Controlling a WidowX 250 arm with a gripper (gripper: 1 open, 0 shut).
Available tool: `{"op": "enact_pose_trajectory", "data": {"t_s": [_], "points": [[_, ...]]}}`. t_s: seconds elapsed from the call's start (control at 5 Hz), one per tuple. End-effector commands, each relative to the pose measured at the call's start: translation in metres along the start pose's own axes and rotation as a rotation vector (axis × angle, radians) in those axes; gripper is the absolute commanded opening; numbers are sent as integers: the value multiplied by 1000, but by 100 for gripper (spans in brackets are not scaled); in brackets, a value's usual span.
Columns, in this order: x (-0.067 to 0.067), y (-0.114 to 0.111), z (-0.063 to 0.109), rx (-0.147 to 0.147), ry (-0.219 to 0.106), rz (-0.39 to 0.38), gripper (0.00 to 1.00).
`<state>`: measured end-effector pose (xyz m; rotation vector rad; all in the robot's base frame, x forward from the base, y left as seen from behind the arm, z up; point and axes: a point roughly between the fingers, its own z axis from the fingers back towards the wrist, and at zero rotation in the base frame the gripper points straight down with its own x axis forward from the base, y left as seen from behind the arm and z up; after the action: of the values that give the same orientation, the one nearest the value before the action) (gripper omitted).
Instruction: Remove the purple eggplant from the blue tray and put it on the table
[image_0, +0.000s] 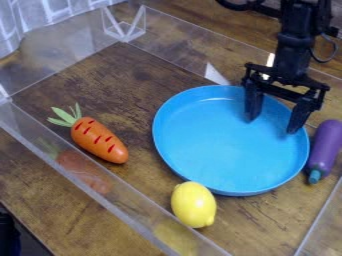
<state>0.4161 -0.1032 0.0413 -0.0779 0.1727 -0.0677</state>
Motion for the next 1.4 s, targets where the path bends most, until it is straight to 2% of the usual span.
{"op": "enact_pose_trajectory", "data": {"t_s": [0.0, 0.2, 0.6, 1.2], "points": [[11, -22, 19, -16, -80, -25, 100], [16, -31, 10, -16, -82, -27, 100], [31, -26, -7, -15, -78, 25, 100], [31, -47, 3, -8, -63, -18, 100]]}}
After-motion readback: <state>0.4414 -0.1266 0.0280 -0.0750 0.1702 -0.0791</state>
